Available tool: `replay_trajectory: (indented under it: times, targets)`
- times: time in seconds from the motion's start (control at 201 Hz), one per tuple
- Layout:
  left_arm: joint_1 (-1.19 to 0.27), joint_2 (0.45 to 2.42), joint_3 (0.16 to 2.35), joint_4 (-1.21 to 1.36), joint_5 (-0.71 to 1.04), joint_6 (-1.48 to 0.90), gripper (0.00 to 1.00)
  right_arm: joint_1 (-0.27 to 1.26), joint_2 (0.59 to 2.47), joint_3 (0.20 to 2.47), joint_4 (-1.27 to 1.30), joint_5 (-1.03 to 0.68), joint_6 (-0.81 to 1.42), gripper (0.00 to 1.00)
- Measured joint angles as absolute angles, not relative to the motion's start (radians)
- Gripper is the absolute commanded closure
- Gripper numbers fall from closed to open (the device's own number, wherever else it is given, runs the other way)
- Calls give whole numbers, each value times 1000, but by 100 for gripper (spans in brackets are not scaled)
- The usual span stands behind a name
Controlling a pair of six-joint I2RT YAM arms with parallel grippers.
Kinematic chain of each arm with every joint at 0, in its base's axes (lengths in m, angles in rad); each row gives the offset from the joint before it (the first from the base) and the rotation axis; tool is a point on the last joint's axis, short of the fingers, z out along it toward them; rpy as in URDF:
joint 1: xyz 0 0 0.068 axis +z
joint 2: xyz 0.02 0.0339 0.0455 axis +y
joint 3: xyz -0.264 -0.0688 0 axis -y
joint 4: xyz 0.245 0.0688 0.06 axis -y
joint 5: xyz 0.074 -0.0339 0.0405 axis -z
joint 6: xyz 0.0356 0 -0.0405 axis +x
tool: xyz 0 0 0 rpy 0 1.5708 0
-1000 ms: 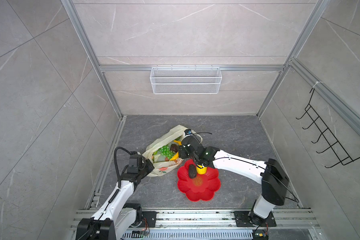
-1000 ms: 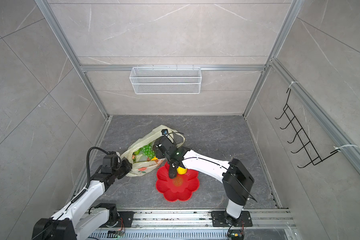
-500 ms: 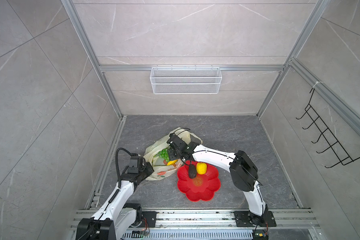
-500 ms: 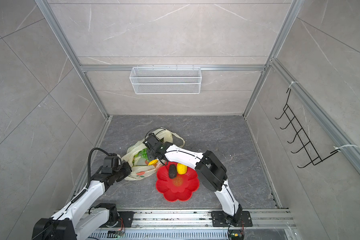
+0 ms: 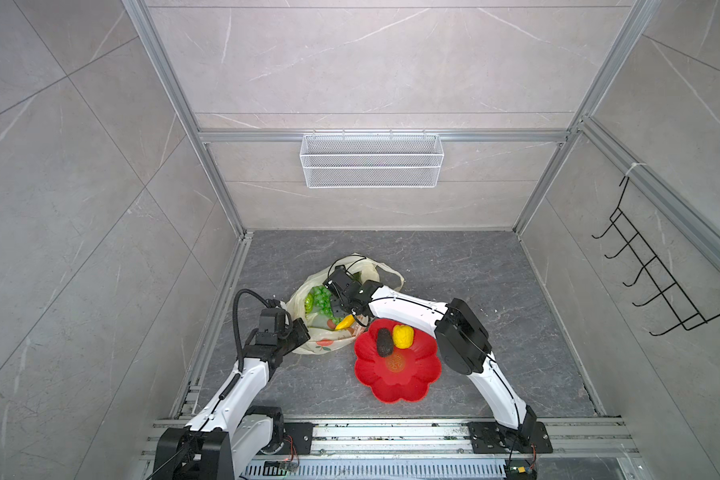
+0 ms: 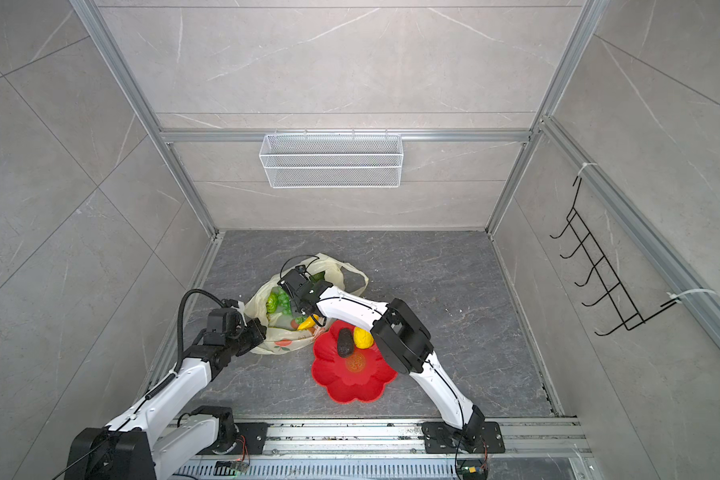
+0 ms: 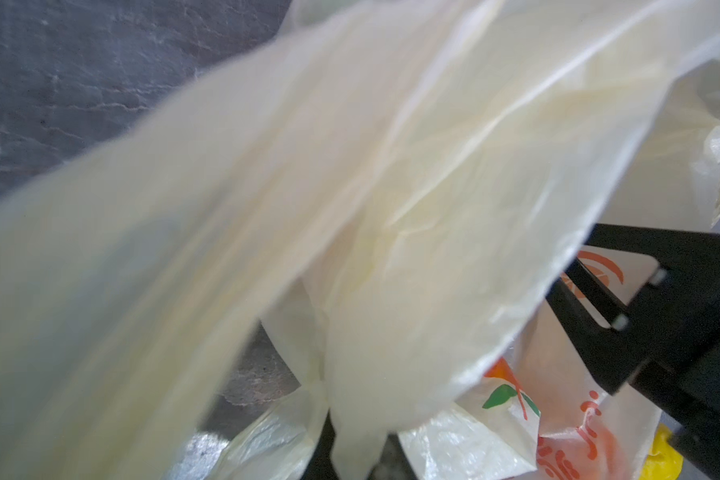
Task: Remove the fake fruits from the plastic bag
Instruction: 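Lower the right gripper into the bag toward the dark round fruit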
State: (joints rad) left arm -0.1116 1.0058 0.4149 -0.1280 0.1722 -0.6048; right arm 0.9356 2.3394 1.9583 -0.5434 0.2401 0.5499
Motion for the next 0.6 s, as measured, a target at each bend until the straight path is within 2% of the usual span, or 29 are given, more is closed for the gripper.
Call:
replay_trajectory:
  times: [0.597]
  targets:
    - [-112, 1003, 414, -125, 189, -601, 100, 891, 2407, 2059, -620, 312, 550, 44]
